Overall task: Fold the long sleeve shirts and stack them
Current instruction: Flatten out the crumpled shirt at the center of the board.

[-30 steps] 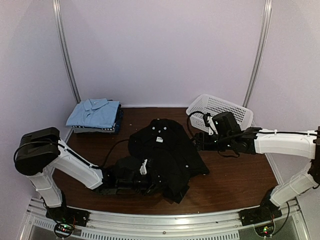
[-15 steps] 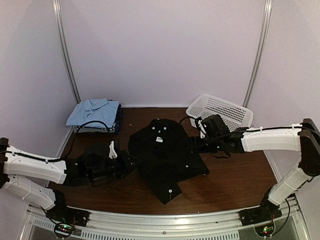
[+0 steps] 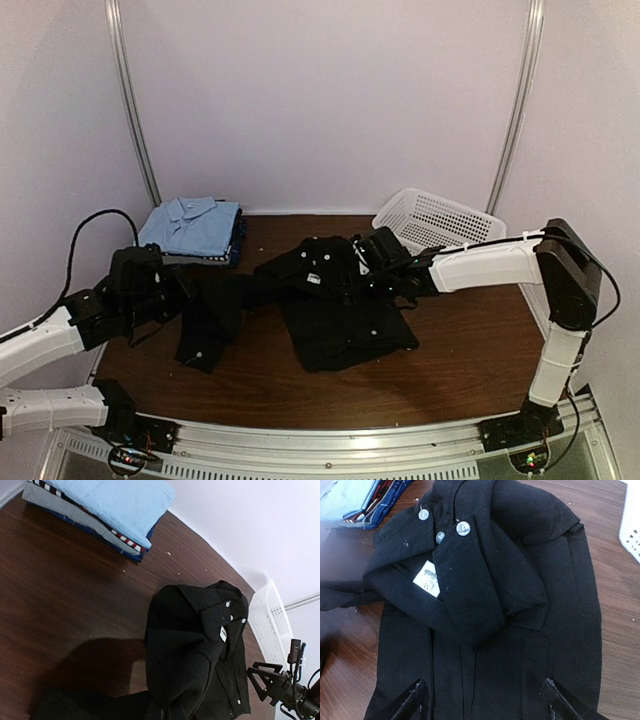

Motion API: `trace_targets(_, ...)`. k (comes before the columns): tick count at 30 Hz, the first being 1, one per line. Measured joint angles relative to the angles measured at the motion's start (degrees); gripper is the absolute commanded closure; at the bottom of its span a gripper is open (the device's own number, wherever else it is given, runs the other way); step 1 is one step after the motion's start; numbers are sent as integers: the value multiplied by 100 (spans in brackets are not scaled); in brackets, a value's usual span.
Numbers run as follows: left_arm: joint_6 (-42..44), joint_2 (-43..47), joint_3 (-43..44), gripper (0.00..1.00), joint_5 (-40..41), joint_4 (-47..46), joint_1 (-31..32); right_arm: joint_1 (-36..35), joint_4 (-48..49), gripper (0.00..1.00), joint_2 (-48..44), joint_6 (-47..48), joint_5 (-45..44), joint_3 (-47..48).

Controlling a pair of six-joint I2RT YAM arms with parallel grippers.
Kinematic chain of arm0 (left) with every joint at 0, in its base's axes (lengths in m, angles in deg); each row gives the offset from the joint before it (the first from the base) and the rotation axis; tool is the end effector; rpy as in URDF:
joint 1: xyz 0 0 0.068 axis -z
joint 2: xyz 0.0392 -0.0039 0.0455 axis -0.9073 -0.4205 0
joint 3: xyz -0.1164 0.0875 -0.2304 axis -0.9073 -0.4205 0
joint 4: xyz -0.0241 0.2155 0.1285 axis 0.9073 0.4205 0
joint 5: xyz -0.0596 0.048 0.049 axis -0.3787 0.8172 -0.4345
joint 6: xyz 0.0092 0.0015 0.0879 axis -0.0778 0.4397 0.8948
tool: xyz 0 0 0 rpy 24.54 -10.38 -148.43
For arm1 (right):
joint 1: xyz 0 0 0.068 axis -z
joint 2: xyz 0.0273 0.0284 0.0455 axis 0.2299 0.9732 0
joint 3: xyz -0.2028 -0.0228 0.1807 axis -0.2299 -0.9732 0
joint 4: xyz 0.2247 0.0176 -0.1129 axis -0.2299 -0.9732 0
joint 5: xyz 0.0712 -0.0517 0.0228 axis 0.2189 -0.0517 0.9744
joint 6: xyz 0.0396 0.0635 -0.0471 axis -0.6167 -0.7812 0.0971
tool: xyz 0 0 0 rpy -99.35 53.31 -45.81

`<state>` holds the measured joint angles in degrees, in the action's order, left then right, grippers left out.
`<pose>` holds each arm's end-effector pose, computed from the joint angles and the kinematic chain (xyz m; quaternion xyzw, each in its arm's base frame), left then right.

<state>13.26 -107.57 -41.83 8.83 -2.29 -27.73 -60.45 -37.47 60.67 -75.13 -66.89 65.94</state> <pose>0.1790 -0.1107 0.2216 -0.2789 0.8204 -0.3094 0.3917 0.2847 0.3020 0.1686 -0.1534 0.9116 0.2140 0.3159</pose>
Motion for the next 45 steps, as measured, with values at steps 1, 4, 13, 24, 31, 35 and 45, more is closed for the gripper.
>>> trace_targets(1,138,-39,101,100,-17,127,-140,-15,-4,22,105,17,-2,63)
trace_targets(4,503,-273,391,100,-168,326,-514,-68,-136,21,544,107,-90,417)
trace_targets(13,1410,-1196,1139,100,-833,503,-1786,-98,-452,20,883,236,-522,610)
trace_targets(24,2100,-1967,1727,100,-1521,533,-2253,-649,-699,23,769,234,-516,90)
trace_targets(31,2286,-2009,1910,100,-1631,575,-2378,-1329,-984,25,549,109,-374,-140)
trace_targets(35,2422,-2020,2050,100,-1663,581,-2514,-1838,-1128,25,396,-50,-31,-210)
trace_targets(45,2806,-2002,2317,100,-1580,863,-2704,-2594,-1742,18,-275,-595,341,-210)
